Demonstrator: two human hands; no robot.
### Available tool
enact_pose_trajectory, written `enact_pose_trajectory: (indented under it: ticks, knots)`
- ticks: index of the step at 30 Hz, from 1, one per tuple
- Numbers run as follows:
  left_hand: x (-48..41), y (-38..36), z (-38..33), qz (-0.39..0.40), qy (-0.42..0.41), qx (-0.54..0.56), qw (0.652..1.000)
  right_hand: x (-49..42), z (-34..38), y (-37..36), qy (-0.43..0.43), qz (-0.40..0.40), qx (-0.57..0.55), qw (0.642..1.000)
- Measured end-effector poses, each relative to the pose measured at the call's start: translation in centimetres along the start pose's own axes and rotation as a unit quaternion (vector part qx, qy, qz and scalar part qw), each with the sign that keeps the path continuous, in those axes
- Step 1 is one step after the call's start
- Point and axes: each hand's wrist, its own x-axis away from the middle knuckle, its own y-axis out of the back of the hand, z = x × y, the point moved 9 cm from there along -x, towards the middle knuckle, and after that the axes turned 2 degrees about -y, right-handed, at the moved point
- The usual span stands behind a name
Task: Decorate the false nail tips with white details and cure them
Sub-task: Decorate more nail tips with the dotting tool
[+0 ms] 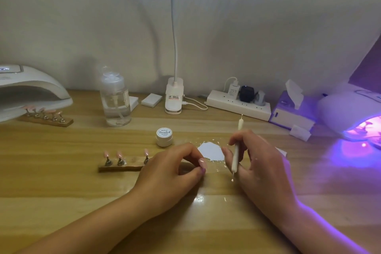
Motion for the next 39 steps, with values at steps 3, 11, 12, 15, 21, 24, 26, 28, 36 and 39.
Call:
enact_pose_trajectory:
  ticks: [3,11,12,15,21,24,26,28,36,39]
  knots:
    - [0.1,-0.1,0.0,-0.003,-0.001,0.013,1.0,0.0,0.0,-0.3,0.002,0.012,-0.009,1.0]
    - [0.1,-0.2,0.0,0.002,-0.012,-0.007,1.0,0.2,0.7,-0.3,0.034,0.01,-0.002,0.999]
    - [0.2,-0.2,0.0,0.002,-0.014,-0.012,1.0,0.2,0.6,-0.2,0.028,0.008,-0.019,0.999]
    - [0.1,-0.2,0.1,0.006,-0.02,-0.018,1.0,-0.1,-1.0,-0.3,-0.073,0.014,-0.171,0.982]
    - [-0.1,-0.3,0.0,0.025,-0.028,-0.032,0.999,0.3,-4.8,-2.8,-0.266,0.069,-0.358,0.893]
    - [-0.2,-0.3,-0.1,0.035,-0.037,-0.043,0.998,0.8,-5.4,-3.0,-0.289,0.066,-0.338,0.893]
    - [-0.3,-0.3,-0.3,0.043,-0.044,-0.053,0.997,0.8,-5.6,-3.1,-0.292,0.064,-0.325,0.897]
    - [-0.3,-0.3,-0.3,0.046,-0.048,-0.05,0.997,1.0,-6.0,-3.1,-0.3,0.063,-0.303,0.902]
    - [0.0,-0.1,-0.3,0.007,-0.058,-0.067,0.996,1.1,-6.5,-3.4,-0.333,0.078,-0.303,0.89]
    - [0.0,-0.2,-0.2,0.007,-0.056,-0.069,0.996,1.1,-6.4,-3.5,-0.33,0.082,-0.298,0.892]
